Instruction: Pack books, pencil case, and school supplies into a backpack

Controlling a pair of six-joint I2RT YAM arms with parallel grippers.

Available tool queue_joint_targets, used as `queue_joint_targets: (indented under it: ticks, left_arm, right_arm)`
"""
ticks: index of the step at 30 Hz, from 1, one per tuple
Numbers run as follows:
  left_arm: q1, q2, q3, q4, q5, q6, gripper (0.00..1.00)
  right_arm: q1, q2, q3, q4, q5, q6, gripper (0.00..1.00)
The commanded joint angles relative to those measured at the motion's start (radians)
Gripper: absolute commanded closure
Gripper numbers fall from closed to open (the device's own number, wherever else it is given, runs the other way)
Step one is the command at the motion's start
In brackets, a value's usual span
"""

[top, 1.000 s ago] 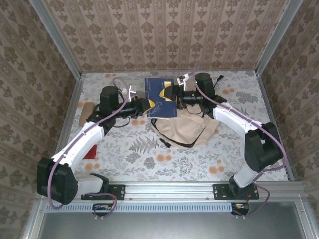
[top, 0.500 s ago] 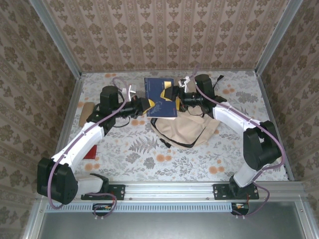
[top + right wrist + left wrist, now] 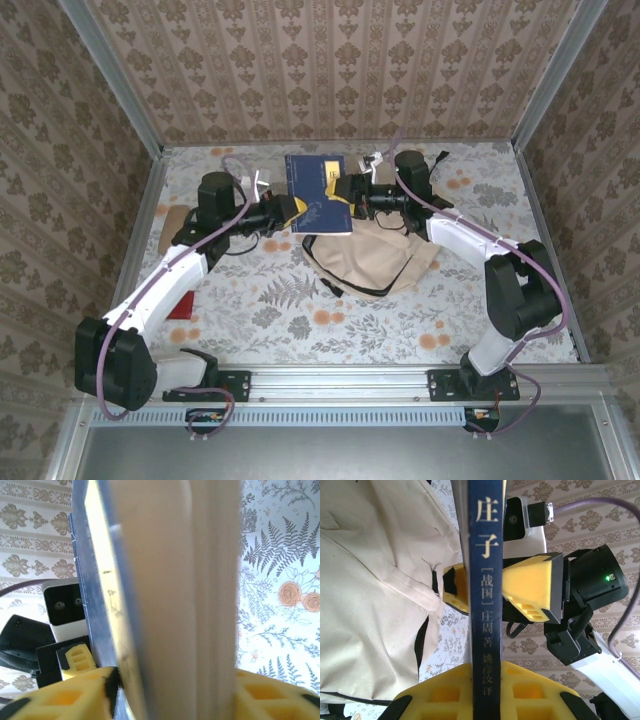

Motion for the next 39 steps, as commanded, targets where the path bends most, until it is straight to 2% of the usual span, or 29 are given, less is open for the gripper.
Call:
queue_joint_targets:
  ticks: [1,5,9,11,12,17,20,24,27,33,36,38,39]
  left_arm:
    - [0.01,-0.016,-0.006,0.028,0.006,0.015,0.92]
    - [0.016,-0.017,-0.012,0.026,0.006,0.012,0.89]
    - [0.011,-0.031,-0.042,0.051,-0.043,-0.027,0.69]
    - [-0.007,-0.053,-0.077,0.098,-0.108,-0.081,0.57]
    - [-0.02,-0.067,-0.092,0.119,-0.141,-0.096,0.55]
    - [-0.129,-0.114,-0.175,0.227,-0.378,-0.186,0.49]
    - [-0.164,-0.116,-0.244,0.368,-0.456,-0.268,0.49]
    - [-0.192,-0.126,-0.281,0.422,-0.531,-0.301,0.51]
    - [-0.201,-0.114,-0.278,0.426,-0.545,-0.301,0.56]
    - [-0.186,-0.09,-0.278,0.417,-0.554,-0.292,0.74]
    - [-0.176,-0.084,-0.287,0.412,-0.557,-0.298,0.8]
    - [-0.169,-0.081,-0.294,0.41,-0.556,-0.3,0.88]
    - [-0.166,-0.081,-0.296,0.406,-0.556,-0.3,0.92]
  right_arm:
    - [0.005,-0.057,-0.023,0.062,0.003,0.046,0.58]
    - [0.005,-0.079,-0.045,0.095,0.051,0.066,0.76]
    - [0.01,-0.102,-0.069,0.101,0.121,0.084,0.88]
    - [0.02,-0.123,-0.094,0.122,0.184,0.103,0.9]
    - [0.025,-0.13,-0.102,0.127,0.211,0.112,0.9]
    - [0.058,-0.141,-0.139,0.182,0.335,0.148,0.91]
    - [0.066,-0.127,-0.158,0.217,0.373,0.18,0.91]
    - [0.07,-0.12,-0.184,0.256,0.413,0.209,0.91]
    - [0.087,-0.102,-0.188,0.271,0.414,0.22,0.91]
    - [0.117,-0.079,-0.209,0.296,0.408,0.233,0.9]
    - [0.117,-0.089,-0.215,0.288,0.395,0.225,0.9]
    - [0.115,-0.095,-0.216,0.256,0.386,0.204,0.87]
    - [0.115,-0.101,-0.212,0.225,0.379,0.181,0.82]
